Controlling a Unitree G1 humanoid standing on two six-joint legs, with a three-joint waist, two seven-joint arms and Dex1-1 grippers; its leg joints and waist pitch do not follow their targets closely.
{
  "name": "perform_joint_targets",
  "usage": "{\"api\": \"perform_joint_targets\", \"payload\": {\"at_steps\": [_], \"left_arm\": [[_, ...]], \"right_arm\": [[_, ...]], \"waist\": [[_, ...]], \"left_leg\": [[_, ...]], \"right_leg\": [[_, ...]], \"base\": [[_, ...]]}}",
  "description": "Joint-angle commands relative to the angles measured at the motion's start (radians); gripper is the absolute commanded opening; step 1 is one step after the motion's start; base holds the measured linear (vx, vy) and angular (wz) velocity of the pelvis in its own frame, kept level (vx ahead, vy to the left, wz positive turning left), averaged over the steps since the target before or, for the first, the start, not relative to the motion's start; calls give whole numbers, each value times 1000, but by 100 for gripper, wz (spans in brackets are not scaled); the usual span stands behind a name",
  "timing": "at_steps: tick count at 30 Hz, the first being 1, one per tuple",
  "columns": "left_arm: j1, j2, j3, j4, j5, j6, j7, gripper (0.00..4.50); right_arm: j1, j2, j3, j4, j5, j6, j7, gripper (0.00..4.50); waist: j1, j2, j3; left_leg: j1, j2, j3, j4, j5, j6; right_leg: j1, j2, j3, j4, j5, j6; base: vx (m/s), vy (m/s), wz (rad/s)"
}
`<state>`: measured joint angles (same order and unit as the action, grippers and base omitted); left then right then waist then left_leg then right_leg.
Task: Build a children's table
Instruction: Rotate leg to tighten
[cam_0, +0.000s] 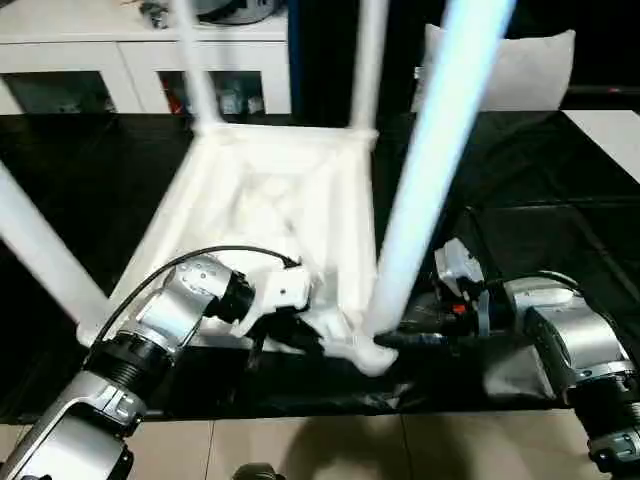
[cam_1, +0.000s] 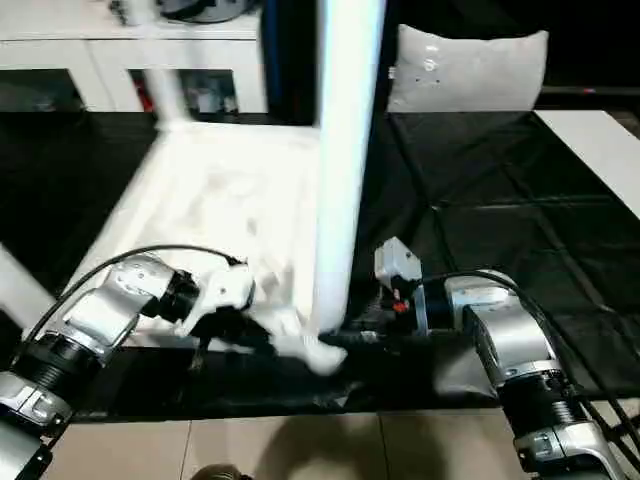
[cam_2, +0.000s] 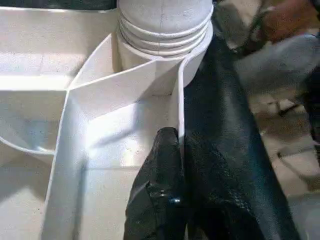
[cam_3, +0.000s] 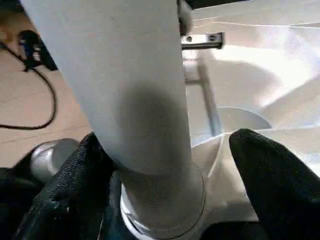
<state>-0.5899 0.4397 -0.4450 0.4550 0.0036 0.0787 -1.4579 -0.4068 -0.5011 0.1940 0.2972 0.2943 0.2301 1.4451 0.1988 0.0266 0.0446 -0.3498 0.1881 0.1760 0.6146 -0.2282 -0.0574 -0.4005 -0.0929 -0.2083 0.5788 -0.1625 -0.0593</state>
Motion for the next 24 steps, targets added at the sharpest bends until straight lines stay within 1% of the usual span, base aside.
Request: {"api": "perform_joint_targets", "payload": {"at_steps": [1,2,3,4,5,7,8,9,10,11,14,15,16,18,20,21,22,23,24], "left_arm": [[-19,-3,-33,-40,-2,-21,-60,0],[-20,-3,-33,-39,-2,-23,-63,0],[-21,-1,-34,-39,-3,-25,-68,0],[-21,-1,-34,-39,-3,-25,-68,0],[-22,0,-36,-39,-4,-26,-71,0],[-22,1,-38,-38,-5,-27,-73,0],[-23,1,-38,-37,-5,-29,-74,0],[-23,1,-38,-36,-4,-29,-74,0],[-23,2,-39,-36,-4,-29,-75,0],[-23,2,-39,-36,-4,-28,-74,0],[-20,2,-36,-36,-4,-19,-68,0],[-20,2,-35,-37,-4,-17,-67,0],[-19,-1,-30,-37,-6,-7,-57,0],[-16,-18,-9,-48,-17,35,-19,0],[-15,-32,6,-54,-28,57,6,0],[-16,-41,13,-56,-29,73,27,0],[-20,-59,26,-57,-29,98,66,0],[-20,-59,26,-57,-29,98,66,0],[-23,-75,37,-57,-28,118,101,0]], "right_arm": [[-10,-18,6,-7,14,14,24,346],[-8,-21,11,-10,15,17,32,346],[-5,-25,22,-17,21,29,50,336],[-5,-25,22,-17,21,29,50,315],[-5,-25,28,-21,26,40,62,308],[-5,-23,31,-23,28,47,71,300],[-5,-23,32,-24,29,51,75,280],[-5,-22,33,-25,30,55,77,280],[-5,-23,36,-27,33,62,80,263],[-4,-23,37,-29,35,65,82,255],[3,-23,43,-39,41,80,84,226],[4,-22,43,-40,42,81,84,226],[9,-19,43,-47,44,88,79,215],[28,1,26,-72,63,123,39,212],[36,15,14,-83,67,134,5,207],[39,28,7,-86,66,141,-26,206],[45,50,-5,-91,60,139,-79,206],[45,50,-5,-91,60,139,-79,206],[50,70,-13,-94,54,130,-121,206]], "waist": [[-10,-8,-75],[-10,-8,-74],[-9,-8,-75],[-9,-9,-76],[-8,-9,-78],[-8,-8,-78],[-8,-8,-78],[-8,-8,-78],[-8,-9,-78],[-8,-7,-77],[-8,-10,-78],[-8,-9,-78],[-7,-10,-79],[-7,-8,-78],[-7,-9,-77],[-9,-10,-75],[-10,-10,-74],[-10,-9,-70],[-14,-11,-69]], "left_leg": [[2,71,-25,-67,-51,77],[2,71,-25,-67,-55,77],[2,70,-24,-67,-56,75],[1,69,-25,-66,-52,75],[1,69,-25,-65,-45,75],[0,69,-25,-65,-43,75],[0,69,-25,-65,-42,76],[1,69,-25,-65,-42,75],[1,69,-25,-65,-42,75],[1,70,-25,-66,-45,74],[2,70,-25,-66,-43,69],[1,69,-25,-66,-43,68],[1,69,-24,-65,-41,68],[3,71,-25,-66,-39,67],[1,72,-26,-66,-40,64],[3,67,-24,-67,-56,59],[2,65,-23,-68,-61,55],[7,64,-21,-69,-78,46],[8,58,-20,-69,-94,38]], "right_leg": [[68,-98,93,-67,-271,-43],[67,-97,92,-68,-280,-39],[68,-97,92,-69,-288,-33],[69,-96,92,-69,-285,-31],[69,-96,91,-68,-281,-27],[68,-96,91,-68,-278,-27],[68,-95,90,-68,-277,-26],[68,-95,90,-68,-277,-26],[67,-94,90,-68,-279,-25],[67,-95,90,-69,-283,-26],[67,-96,91,-68,-283,-25],[67,-95,90,-69,-286,-23],[68,-96,91,-69,-286,-22],[66,-95,91,-68,-281,-23],[67,-97,91,-69,-281,-24],[67,-97,89,-76,-314,-15],[67,-96,88,-78,-332,-9],[64,-96,85,-89,-374,5],[65,-95,81,-97,-416,24]], "base": [[0,0,0],[0,0,0],[0,0,0],[0,0,0],[0,0,0],[0,0,0],[0,0,0],[0,0,0],[0,0,0],[0,0,0],[0,0,0],[0,0,0],[0,0,0],[0,0,0],[0,0,0],[0,0,0],[0,0,0],[0,0,0],[0,0,0]]}}
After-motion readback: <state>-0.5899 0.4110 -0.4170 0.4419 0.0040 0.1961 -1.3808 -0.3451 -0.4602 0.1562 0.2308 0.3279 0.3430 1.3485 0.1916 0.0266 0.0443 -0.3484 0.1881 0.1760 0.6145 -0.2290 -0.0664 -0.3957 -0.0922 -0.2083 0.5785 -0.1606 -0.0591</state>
